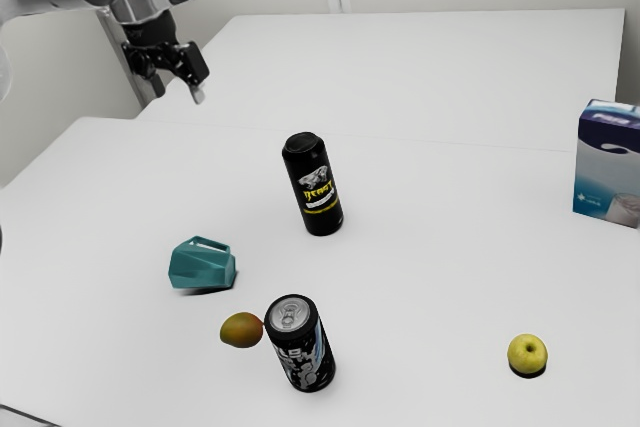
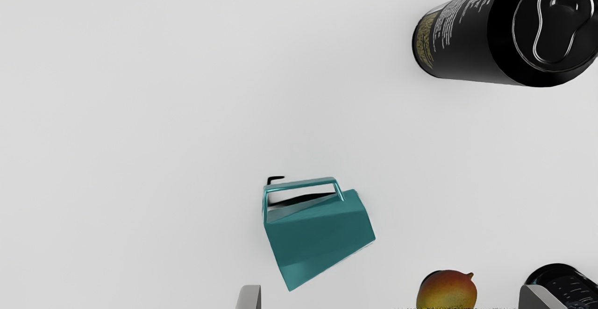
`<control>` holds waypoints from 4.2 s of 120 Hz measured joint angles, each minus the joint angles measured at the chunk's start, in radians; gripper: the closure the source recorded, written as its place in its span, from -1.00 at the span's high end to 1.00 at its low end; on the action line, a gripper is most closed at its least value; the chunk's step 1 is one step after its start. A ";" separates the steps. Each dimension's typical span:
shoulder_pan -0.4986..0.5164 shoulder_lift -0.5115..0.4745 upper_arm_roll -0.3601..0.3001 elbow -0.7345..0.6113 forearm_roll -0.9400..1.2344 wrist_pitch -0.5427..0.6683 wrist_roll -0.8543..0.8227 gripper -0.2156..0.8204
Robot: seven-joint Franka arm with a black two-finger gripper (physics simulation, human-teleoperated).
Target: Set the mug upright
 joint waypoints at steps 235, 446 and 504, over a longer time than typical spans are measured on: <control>0.013 0.140 0.410 -0.685 -0.919 0.094 0.622 -0.42; -0.277 -0.125 0.072 -0.787 0.180 0.626 -0.037 -0.89; -0.261 -0.051 0.056 -0.762 0.142 0.671 -0.170 -0.89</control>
